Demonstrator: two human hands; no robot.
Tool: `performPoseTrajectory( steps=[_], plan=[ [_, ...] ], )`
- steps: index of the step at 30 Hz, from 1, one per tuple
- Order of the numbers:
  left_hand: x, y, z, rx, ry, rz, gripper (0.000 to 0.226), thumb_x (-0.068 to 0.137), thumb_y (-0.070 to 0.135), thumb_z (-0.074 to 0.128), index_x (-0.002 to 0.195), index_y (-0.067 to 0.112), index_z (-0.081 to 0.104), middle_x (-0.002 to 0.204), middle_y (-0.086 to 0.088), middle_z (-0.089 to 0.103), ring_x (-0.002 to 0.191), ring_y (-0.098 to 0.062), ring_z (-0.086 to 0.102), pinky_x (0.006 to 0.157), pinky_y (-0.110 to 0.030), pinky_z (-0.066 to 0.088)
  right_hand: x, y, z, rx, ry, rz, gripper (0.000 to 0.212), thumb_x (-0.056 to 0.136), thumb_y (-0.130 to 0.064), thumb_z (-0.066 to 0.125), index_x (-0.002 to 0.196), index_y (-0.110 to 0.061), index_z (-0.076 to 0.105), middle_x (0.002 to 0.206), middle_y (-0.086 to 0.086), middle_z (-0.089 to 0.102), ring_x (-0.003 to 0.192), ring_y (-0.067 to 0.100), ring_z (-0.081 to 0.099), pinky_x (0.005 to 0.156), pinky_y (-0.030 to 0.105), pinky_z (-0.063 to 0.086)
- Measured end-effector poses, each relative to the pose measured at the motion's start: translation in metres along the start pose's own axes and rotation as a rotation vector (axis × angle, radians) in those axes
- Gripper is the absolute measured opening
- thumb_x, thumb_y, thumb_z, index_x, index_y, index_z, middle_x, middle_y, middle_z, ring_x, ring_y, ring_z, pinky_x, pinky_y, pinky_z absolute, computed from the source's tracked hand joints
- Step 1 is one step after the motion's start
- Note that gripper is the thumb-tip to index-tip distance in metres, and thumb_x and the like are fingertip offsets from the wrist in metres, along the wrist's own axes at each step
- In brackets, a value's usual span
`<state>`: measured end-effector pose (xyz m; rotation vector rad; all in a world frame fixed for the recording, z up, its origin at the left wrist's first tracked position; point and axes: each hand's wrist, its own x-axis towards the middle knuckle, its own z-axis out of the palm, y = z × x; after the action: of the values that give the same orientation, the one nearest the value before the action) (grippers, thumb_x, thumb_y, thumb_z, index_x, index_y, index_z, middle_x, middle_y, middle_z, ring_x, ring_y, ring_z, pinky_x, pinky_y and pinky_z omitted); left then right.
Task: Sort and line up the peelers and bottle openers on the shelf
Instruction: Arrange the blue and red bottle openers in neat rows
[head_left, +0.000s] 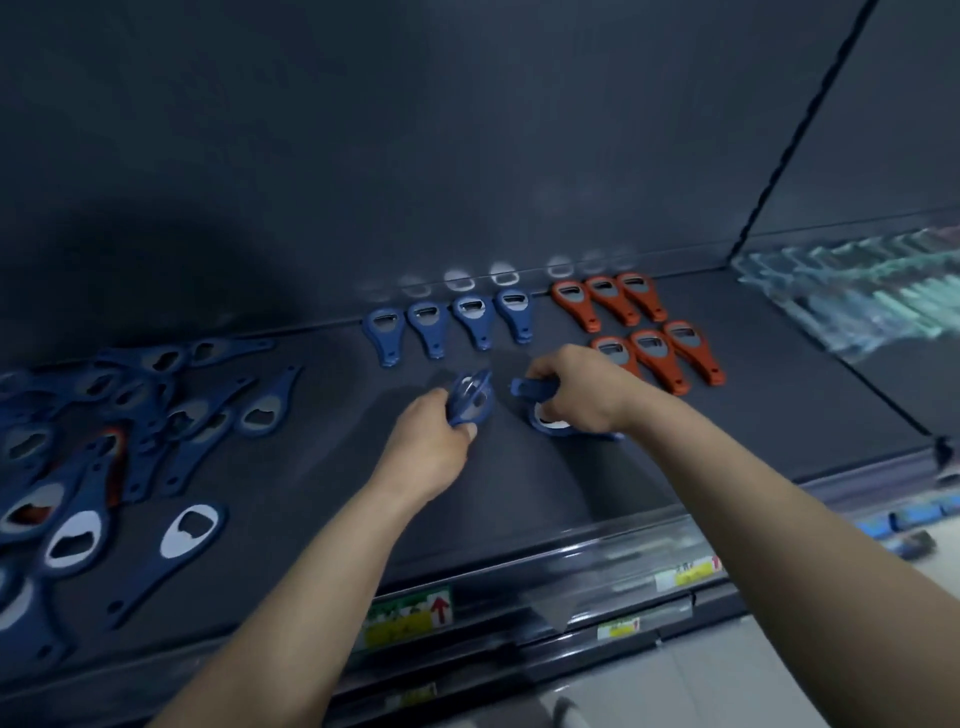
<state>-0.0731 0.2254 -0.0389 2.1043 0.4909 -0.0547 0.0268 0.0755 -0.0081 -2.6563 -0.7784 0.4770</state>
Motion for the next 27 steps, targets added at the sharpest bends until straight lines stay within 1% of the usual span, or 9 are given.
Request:
performPoseTrajectory(
  steps=[3, 5, 10, 13, 15, 19, 22, 25, 27],
  plan=[
    [0.000, 0.004, 0.007, 0.053, 0.057, -0.051, 0.007, 0.096, 0.020, 0.046, 0.099, 0.015, 0.042, 0.084, -0.003, 0.053, 0.073, -0.019, 0.054, 0.064, -0.034, 0.048, 0.012, 0.004, -0.001, -0.004, -0.042, -0.097, 0.035, 0.077, -0.004, 0.057, 0.106, -0.022, 0.064, 0.104, 0.004, 0.063, 0.099, 0.026, 0.056, 0.086, 0.033, 0.046],
    [-0.001, 0.007, 0.011, 0.060, 0.114, -0.064, 0.015, 0.097, 0.019, 0.043, 0.110, 0.014, 0.036, 0.081, -0.001, 0.052, 0.068, -0.016, 0.052, 0.057, -0.030, 0.042, 0.019, 0.007, -0.001, 0.018, -0.069, -0.148, 0.039, 0.078, -0.003, 0.056, 0.110, -0.025, 0.064, 0.109, 0.004, 0.062, 0.103, 0.025, 0.056, 0.089, 0.033, 0.046],
    [-0.008, 0.016, 0.022, 0.084, 0.304, -0.098, 0.021, 0.094, 0.007, 0.043, 0.108, 0.016, 0.031, 0.085, -0.008, 0.056, 0.073, -0.026, 0.057, 0.066, -0.044, 0.051, 0.029, 0.018, -0.005, 0.079, -0.058, -0.273, 0.025, 0.081, -0.005, 0.061, 0.104, -0.014, 0.066, 0.103, 0.006, 0.063, 0.099, 0.023, 0.057, 0.084, 0.033, 0.048],
    [-0.011, 0.019, 0.030, 0.207, 0.414, -0.108, 0.017, 0.093, 0.007, 0.046, 0.100, 0.014, 0.031, 0.079, -0.002, 0.049, 0.072, -0.023, 0.052, 0.052, -0.032, 0.038, 0.031, 0.024, -0.007, 0.005, 0.001, -0.369, 0.025, 0.085, -0.011, 0.061, 0.109, -0.019, 0.065, 0.105, 0.004, 0.058, 0.105, 0.023, 0.047, 0.091, 0.034, 0.036],
    [-0.013, 0.022, 0.033, 0.287, 0.453, -0.103, 0.015, 0.093, 0.007, 0.045, 0.096, 0.012, 0.032, 0.078, 0.000, 0.043, 0.066, -0.018, 0.043, 0.048, -0.025, 0.027, 0.031, 0.026, -0.007, -0.088, 0.023, -0.429, 0.027, 0.089, -0.015, 0.058, 0.115, -0.022, 0.062, 0.108, 0.003, 0.056, 0.108, 0.023, 0.039, 0.086, 0.031, 0.024],
    [-0.014, 0.022, 0.030, 0.395, 0.500, -0.107, 0.006, 0.094, 0.006, 0.043, 0.100, 0.007, 0.041, 0.089, -0.009, 0.046, 0.072, -0.024, 0.042, 0.059, -0.030, 0.030, 0.027, 0.026, -0.013, -0.154, 0.101, -0.462, 0.034, 0.089, -0.017, 0.060, 0.122, -0.025, 0.060, 0.114, 0.001, 0.046, 0.110, 0.023, 0.032, 0.093, 0.034, 0.029],
    [-0.015, 0.018, 0.022, 0.430, 0.527, -0.100, 0.005, 0.094, 0.008, 0.043, 0.097, 0.004, 0.044, 0.092, -0.014, 0.053, 0.075, -0.029, 0.047, 0.063, -0.034, 0.033, 0.021, 0.026, -0.019, -0.131, 0.222, -0.482, 0.035, 0.088, -0.017, 0.062, 0.120, -0.029, 0.062, 0.103, 0.000, 0.033, 0.104, 0.024, 0.033, 0.094, 0.036, 0.034],
    [-0.016, 0.012, 0.017, 0.478, 0.572, -0.079, 0.017, 0.095, 0.009, 0.045, 0.108, 0.001, 0.051, 0.104, -0.018, 0.054, 0.093, -0.033, 0.049, 0.073, -0.037, 0.040, 0.016, 0.025, -0.019, -0.029, 0.246, -0.502, 0.035, 0.089, -0.009, 0.059, 0.122, -0.021, 0.062, 0.098, 0.000, 0.034, 0.099, 0.020, 0.037, 0.089, 0.021, 0.031],
    [-0.017, 0.009, 0.014, 0.494, 0.625, -0.044, 0.021, 0.095, 0.010, 0.046, 0.112, 0.001, 0.053, 0.109, -0.018, 0.051, 0.100, -0.032, 0.045, 0.081, -0.039, 0.041, 0.013, 0.022, -0.018, 0.083, 0.242, -0.480, 0.030, 0.089, -0.005, 0.058, 0.117, -0.015, 0.062, 0.095, 0.000, 0.041, 0.090, 0.014, 0.041, 0.078, 0.012, 0.030]
  ],
)
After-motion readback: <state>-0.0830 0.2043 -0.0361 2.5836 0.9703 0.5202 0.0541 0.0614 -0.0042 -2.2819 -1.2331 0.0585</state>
